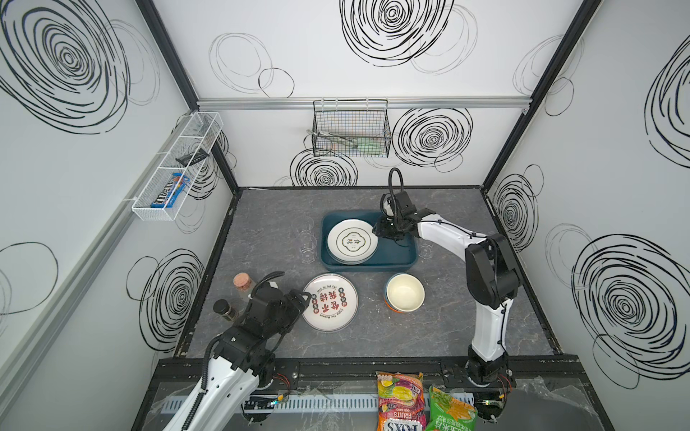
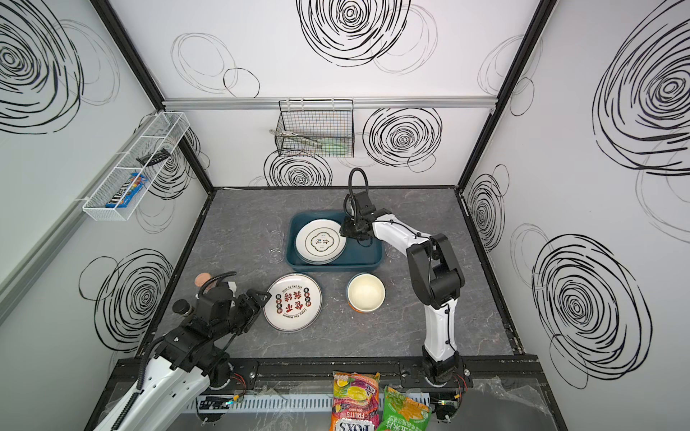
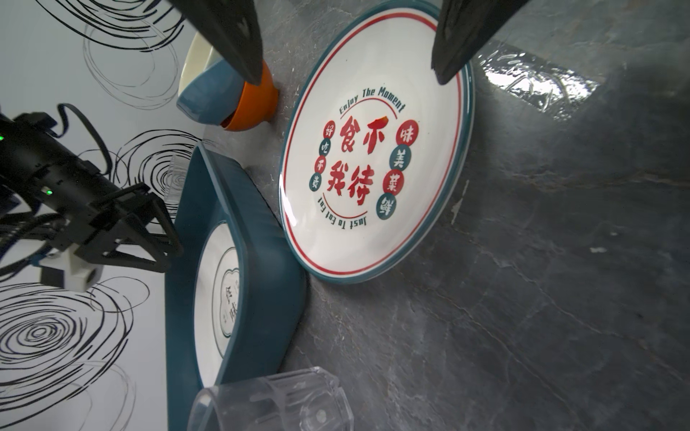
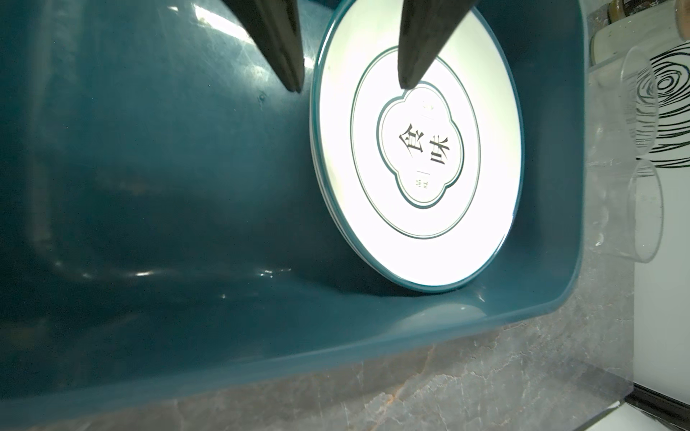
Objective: Place the mixed dishes into the plastic bin
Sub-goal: 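Open the right gripper and raise it out of the bin, then move the right gripper toward the red-print plate on the table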
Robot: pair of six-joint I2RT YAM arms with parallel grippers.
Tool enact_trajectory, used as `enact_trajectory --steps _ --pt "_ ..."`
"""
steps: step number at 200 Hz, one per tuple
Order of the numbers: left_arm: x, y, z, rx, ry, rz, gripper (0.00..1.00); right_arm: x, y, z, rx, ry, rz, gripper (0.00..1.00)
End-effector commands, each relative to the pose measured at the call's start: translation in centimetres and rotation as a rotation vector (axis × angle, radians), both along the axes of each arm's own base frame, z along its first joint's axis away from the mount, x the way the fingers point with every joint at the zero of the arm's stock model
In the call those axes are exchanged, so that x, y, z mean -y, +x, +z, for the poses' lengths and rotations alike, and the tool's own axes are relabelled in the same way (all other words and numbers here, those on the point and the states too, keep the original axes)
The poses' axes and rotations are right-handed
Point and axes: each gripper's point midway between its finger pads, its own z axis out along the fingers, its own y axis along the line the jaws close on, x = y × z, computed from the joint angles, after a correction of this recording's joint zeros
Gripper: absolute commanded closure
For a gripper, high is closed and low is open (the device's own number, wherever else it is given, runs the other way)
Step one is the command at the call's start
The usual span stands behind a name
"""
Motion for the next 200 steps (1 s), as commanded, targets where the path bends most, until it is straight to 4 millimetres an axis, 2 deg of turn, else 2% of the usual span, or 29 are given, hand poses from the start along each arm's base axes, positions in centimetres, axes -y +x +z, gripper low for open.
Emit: enact_trajectory --steps 1,47,108,155,200 --pt "-0.6 0.5 1.1 0.023 0.036 0.014 0.24 0.7 -1.4 2.2 0.029 -0.011 0.009 0.55" --pt "-1.1 -0.1 0.2 -0.018 0.071 0.015 0.24 0.1 -4.9 5.4 0.071 0.065 0.08 0.59" --pt "-1.5 -0.4 -1.1 -0.053 0.11 0.017 0.23 -1.8 -11.6 7.4 0.068 0.175 0.266 0.63" --pt "-1.5 -0.4 -2.8 -0.082 0.123 0.008 0.23 -3.2 -15.5 5.8 0.044 0.207 0.381 0.64" --pt "-1.2 -0.4 -4.4 -0.1 0.129 -0.01 0.23 -6.0 -19.1 3.8 -0.002 0.222 0.505 0.62"
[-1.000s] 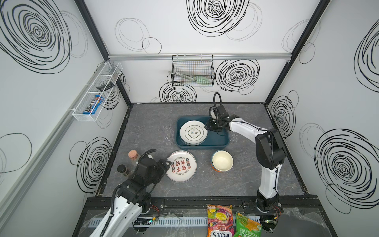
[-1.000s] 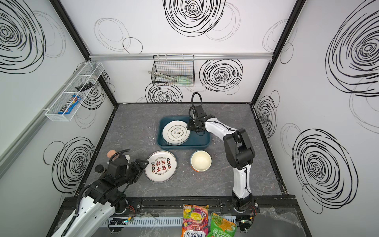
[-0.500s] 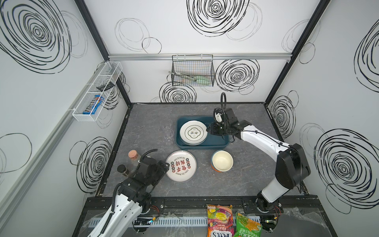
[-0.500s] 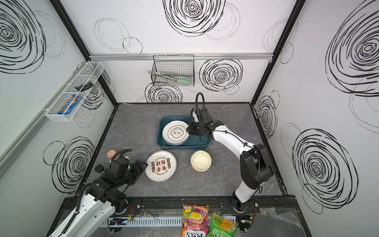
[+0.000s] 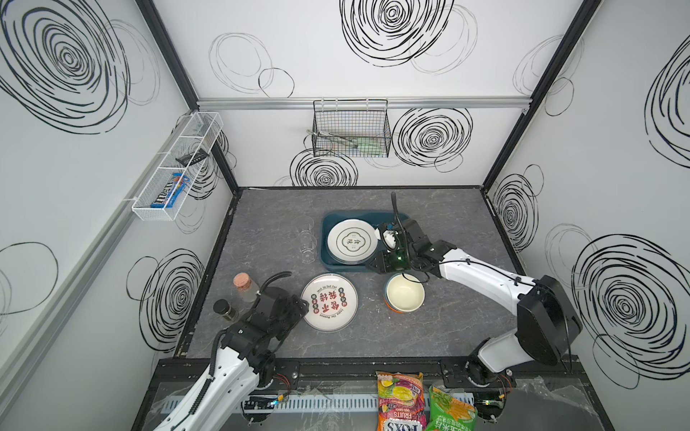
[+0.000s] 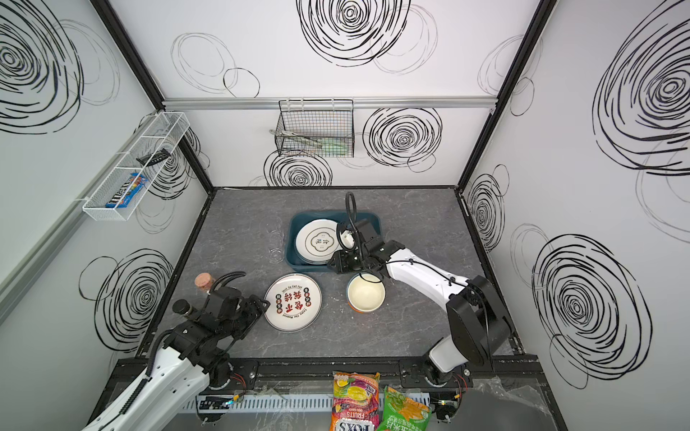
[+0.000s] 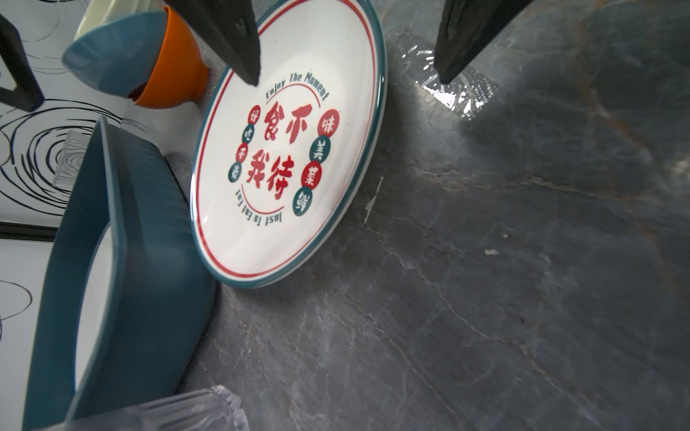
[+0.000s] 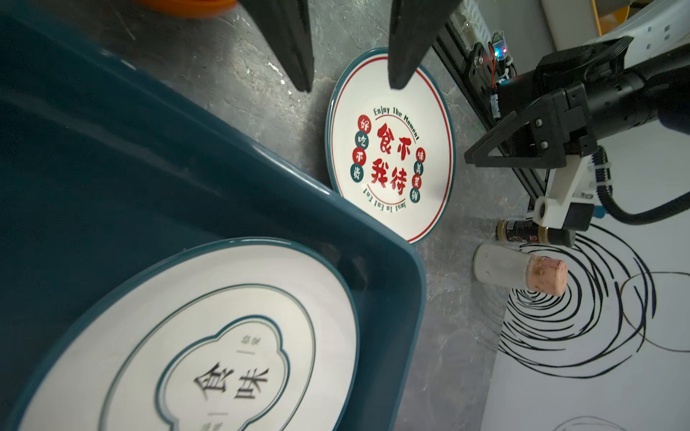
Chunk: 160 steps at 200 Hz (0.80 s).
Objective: Place the mixed dishes into the plastic bin
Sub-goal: 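Move the right gripper toward the red-print plate on the table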
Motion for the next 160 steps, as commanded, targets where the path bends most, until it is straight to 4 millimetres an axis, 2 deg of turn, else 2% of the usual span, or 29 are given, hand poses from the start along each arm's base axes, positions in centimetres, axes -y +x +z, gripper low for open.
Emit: enact_trajectory --steps 1,60,118,160 --pt "0.1 0.7 -0.4 0.032 0.002 -0.005 0.23 -2.1 -1.9 0.1 0.019 0.042 0.095 0.62" --pt "0.5 0.8 -2.1 0.027 -0.031 -0.012 0.29 -3.9 -3.8 -3.9 -0.047 -0.021 0.136 0.65" --pt "0.5 0.5 -3.5 0.027 -0.087 -0.001 0.42 -4.7 -4.0 -5.4 -0.064 -0.049 0.144 0.66" --pt "0.4 0.4 -4.3 0.015 -0.103 0.003 0.54 -4.9 -3.8 -5.7 -0.066 -0.057 0.142 0.66"
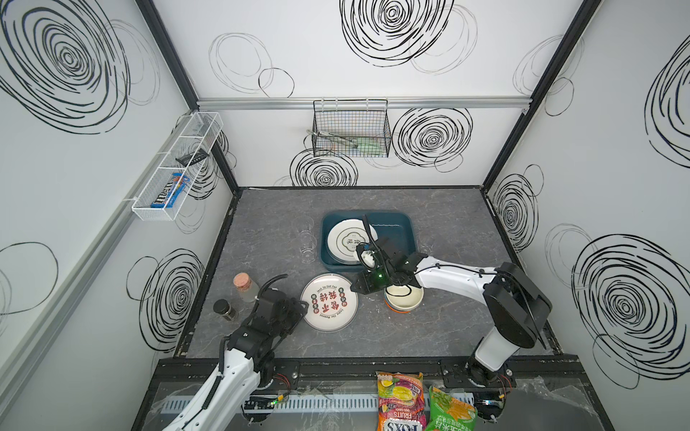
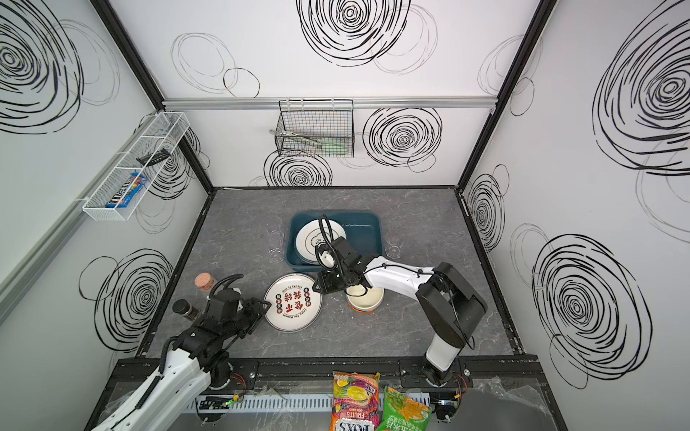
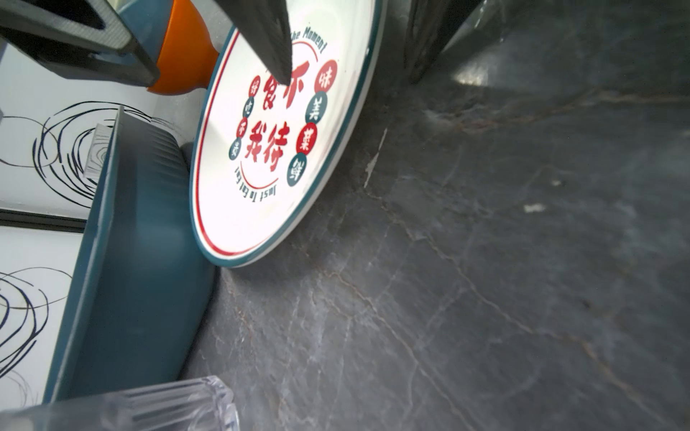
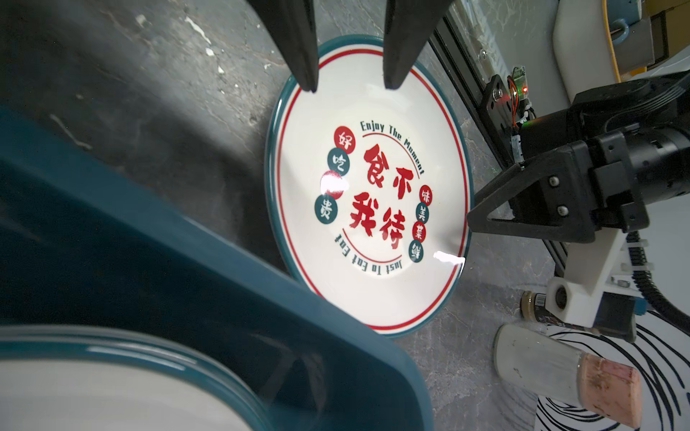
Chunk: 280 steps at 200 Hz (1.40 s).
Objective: Place the mixed dishes into the plastic bin
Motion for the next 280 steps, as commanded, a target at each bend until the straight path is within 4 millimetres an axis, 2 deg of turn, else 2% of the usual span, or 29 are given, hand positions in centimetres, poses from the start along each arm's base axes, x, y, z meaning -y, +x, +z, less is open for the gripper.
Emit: enact_trajectory --steps 1,63,145,191,251,277,280 --pt "-0.1 -1.1 -2.2 -0.049 -0.003 -0.015 0.54 -0.6 0.3 0.1 0.013 0.005 -0.001 0.66" --pt "-0.1 -1.2 -2.5 -0.066 0.006 -0.027 0.65 -0.6 0.5 0.4 0.019 -0.001 -0.005 0.66" --pt "-0.1 -1.3 -3.0 -0.081 0.016 -0.037 0.83 -0.7 1.0 2.3 0.055 0.014 -0.01 0.65" --pt "-0.1 -1.3 -2.9 -0.078 0.015 -0.037 0.88 -0.4 1.2 2.3 0.062 0.008 -0.02 0.64" --pt "0.4 -1.3 -2.0 -0.054 0.0 -0.053 0.94 0.2 1.8 3.1 0.08 0.008 -0.043 0.64" --pt "0.9 -1.1 -0.7 -0.023 -0.011 -0.066 0.96 0.6 2.1 3.7 0.093 0.013 -0.058 0.64" --pt "1.0 -1.1 -0.4 -0.018 -0.012 -0.07 1.0 0.7 2.2 3.8 0.095 0.014 -0.06 0.64"
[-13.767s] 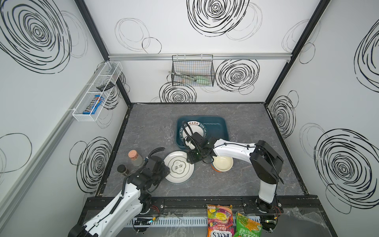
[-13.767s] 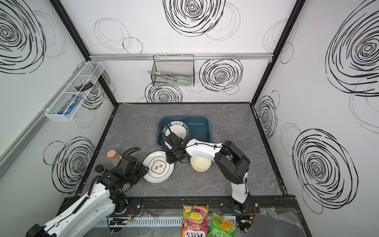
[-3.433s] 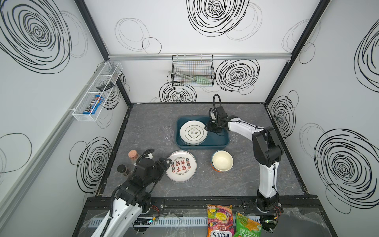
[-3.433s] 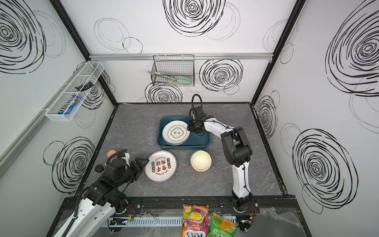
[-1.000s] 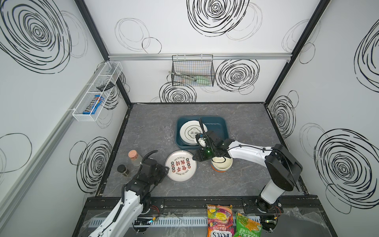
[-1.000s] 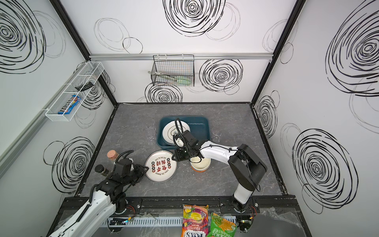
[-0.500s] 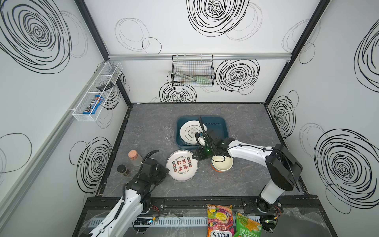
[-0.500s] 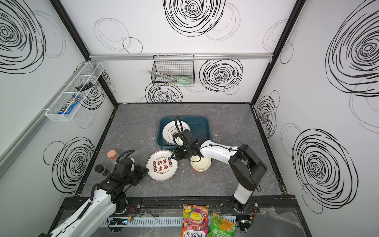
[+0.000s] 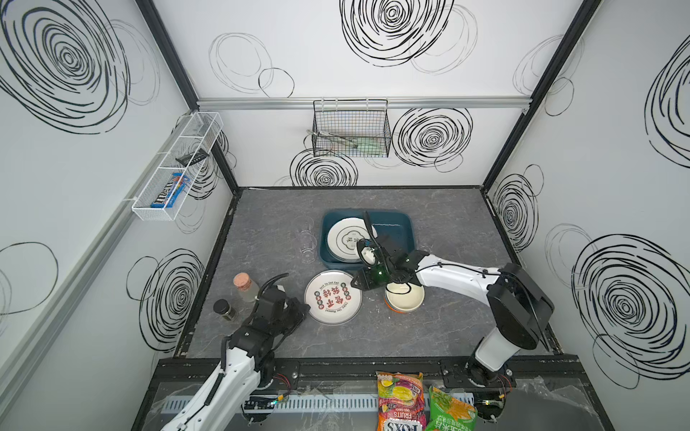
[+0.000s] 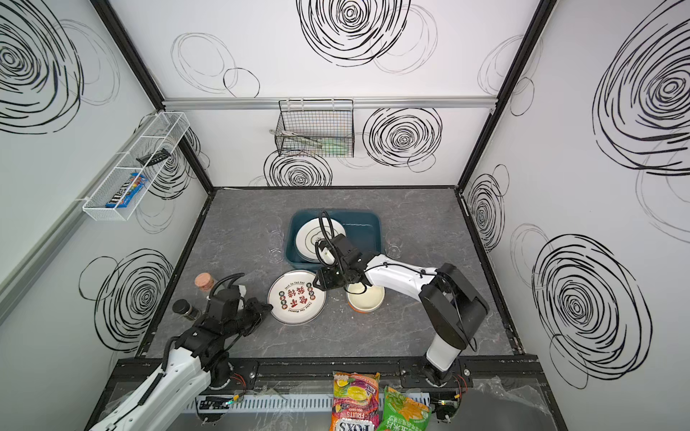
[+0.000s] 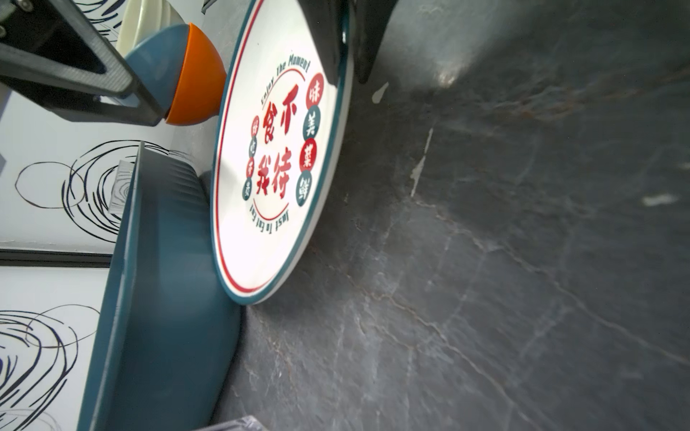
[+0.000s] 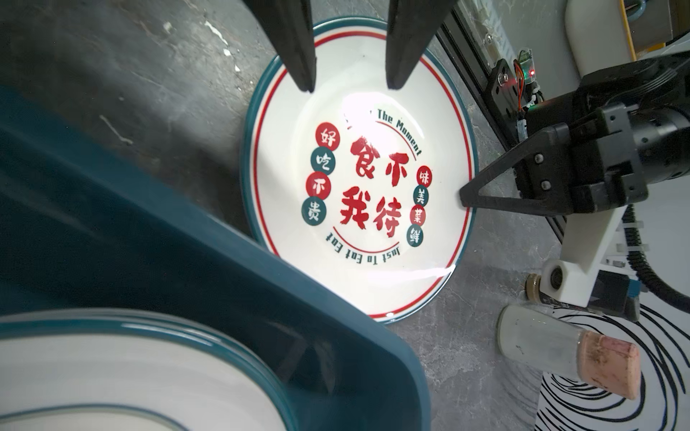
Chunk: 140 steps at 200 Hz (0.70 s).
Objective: Place the mixed dishes into the plastic bin
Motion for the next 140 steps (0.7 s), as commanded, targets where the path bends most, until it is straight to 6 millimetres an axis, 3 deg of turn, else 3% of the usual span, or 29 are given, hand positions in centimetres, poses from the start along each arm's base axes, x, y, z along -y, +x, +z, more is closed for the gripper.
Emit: enact_trajectory --steps 1,61,140 --pt "-0.5 -1.3 -0.9 -0.066 0.028 0.016 1.0 0.3 0.8 2.4 0.048 0.024 -0.017 0.64" --pt "-0.3 -0.7 3.7 0.011 0.056 -0.028 1.0 1.1 1.9 4.3 0.082 0.053 -0.05 0.63" --pt "0.2 -0.9 7.7 0.078 -0.011 -0.043 1.0 2.6 2.9 6.1 0.099 0.085 -0.097 0.61"
